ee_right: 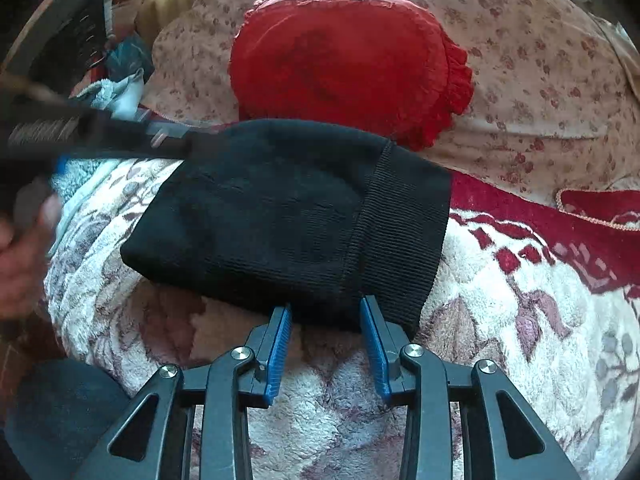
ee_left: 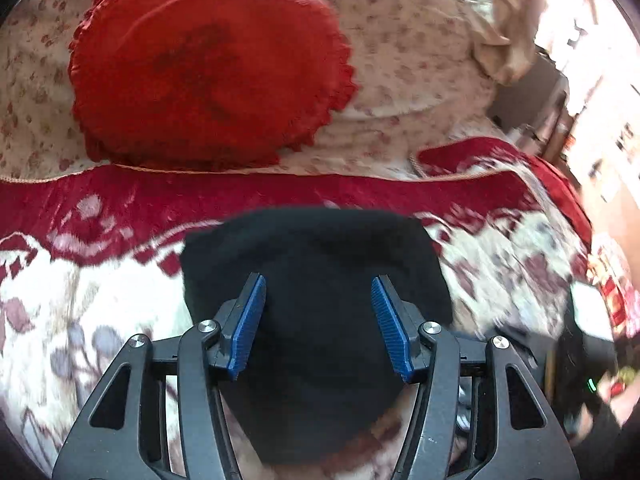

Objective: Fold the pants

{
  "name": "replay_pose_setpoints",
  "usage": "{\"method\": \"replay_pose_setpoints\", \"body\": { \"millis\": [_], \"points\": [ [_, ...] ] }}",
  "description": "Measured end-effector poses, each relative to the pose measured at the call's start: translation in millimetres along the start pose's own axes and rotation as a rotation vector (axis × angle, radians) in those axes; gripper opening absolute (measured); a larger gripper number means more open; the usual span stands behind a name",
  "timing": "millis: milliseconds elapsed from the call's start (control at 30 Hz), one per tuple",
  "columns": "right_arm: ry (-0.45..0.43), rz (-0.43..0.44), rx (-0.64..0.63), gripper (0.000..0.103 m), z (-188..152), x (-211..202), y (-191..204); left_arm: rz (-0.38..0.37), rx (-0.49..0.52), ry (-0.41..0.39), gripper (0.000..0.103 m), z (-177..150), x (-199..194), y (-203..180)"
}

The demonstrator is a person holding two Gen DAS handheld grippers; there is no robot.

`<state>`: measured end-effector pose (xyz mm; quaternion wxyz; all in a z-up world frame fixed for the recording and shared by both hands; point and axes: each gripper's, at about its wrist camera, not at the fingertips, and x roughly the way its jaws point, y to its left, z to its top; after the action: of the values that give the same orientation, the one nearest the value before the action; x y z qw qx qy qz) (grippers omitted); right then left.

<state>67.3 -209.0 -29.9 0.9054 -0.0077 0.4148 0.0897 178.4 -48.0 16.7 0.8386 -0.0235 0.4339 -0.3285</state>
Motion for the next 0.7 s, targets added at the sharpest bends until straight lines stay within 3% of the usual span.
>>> {"method": "replay_pose_setpoints", "body": {
  "millis": [67, 133, 200, 300, 433, 467, 567, 633, 700],
  "points": [
    [0.003, 0.030, 0.029, 0.035, -1.4, 1.2, -5.5, 0.038, -0.037, 0.061, 0.053, 0.6, 25.5, 9.6],
    [0.099, 0.087, 0.072, 0.037, -3.3, 16.3, -7.7, 0.129, 0.050, 0.048, 0.054, -3.3, 37.9, -3.8],
    [0.056, 0.093, 0.101, 0.033, -5.7, 16.7, -12.1, 0.176, 0.099, 0.045, 0.055, -6.4, 41.2, -13.4],
    [0.038, 0.105, 0.190, 0.030, -5.9, 15.0, -22.7, 0.197, 0.102, 0.024, 0.056, -10.5, 42.6, -15.0],
    [0.069, 0.191, 0.119, 0.030, -1.3, -9.4, -14.2, 0.214, 0.104, -0.016, 0.057, -16.2, 44.8, -16.5],
    [0.040, 0.212, 0.087, 0.030, 1.7, -23.0, -9.8, 0.224, 0.110, -0.023, 0.057, -17.5, 45.0, -17.7],
    [-0.175, 0.194, 0.053, 0.030, 21.2, -68.3, -16.4, 0.231, 0.111, -0.024, 0.057, -16.3, 45.9, -20.5],
    [-0.286, 0.094, 0.088, 0.034, 43.6, -73.2, -31.4, 0.231, 0.111, -0.024, 0.057, -15.2, 47.8, -20.8],
    [-0.320, -0.008, 0.106, 0.035, 68.3, -56.8, -42.1, 0.230, 0.109, -0.024, 0.057, -15.6, 47.5, -20.6]
  ]
}}
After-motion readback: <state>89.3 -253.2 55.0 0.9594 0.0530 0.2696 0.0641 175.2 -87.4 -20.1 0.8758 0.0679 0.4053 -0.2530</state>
